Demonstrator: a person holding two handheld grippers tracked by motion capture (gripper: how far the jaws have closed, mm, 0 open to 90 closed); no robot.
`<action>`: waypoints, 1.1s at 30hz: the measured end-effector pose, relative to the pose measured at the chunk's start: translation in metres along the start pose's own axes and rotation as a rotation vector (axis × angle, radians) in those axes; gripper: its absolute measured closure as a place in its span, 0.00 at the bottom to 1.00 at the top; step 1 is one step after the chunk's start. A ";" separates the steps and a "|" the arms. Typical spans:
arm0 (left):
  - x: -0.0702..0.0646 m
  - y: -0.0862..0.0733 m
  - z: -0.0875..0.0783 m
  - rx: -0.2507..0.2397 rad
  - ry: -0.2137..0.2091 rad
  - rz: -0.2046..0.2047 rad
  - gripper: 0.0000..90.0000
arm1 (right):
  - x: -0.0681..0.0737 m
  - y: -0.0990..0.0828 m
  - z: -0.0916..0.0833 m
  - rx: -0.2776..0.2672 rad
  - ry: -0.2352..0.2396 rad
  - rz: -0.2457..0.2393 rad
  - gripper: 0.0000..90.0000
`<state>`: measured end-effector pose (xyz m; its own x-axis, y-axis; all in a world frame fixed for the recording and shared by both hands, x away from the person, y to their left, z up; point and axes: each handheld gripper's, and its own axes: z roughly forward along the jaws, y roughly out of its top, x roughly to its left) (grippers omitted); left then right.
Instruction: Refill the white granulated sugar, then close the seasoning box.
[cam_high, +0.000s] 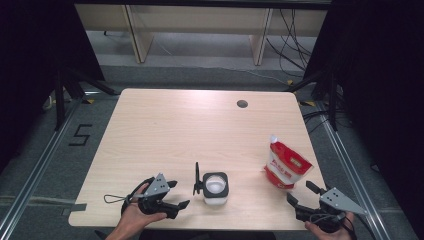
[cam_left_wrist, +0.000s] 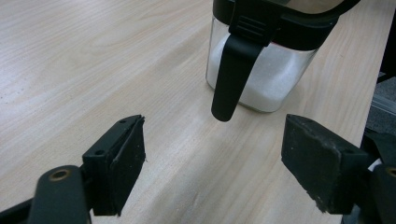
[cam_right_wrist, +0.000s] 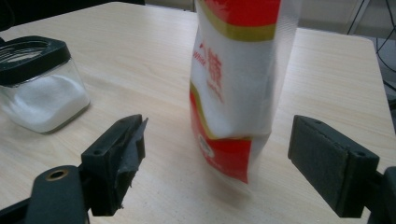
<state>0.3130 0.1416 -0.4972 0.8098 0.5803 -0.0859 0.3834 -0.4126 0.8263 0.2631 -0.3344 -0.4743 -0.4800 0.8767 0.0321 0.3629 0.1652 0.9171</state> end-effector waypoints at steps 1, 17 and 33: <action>0.000 0.000 0.000 -0.003 0.001 -0.009 0.23 | 0.001 0.000 0.000 0.001 0.004 -0.001 0.22; 0.000 -0.001 0.001 -0.023 0.007 -0.012 0.23 | 0.015 -0.004 0.001 0.056 0.038 -0.036 0.21; 0.000 0.002 -0.002 -0.041 0.014 -0.009 0.23 | 0.021 -0.004 0.007 0.071 0.069 -0.106 0.19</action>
<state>0.3134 0.1422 -0.4949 0.7997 0.5941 -0.0861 0.3724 -0.3784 0.8474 0.2574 -0.3138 -0.4801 -0.5720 0.8196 -0.0340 0.3615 0.2891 0.8864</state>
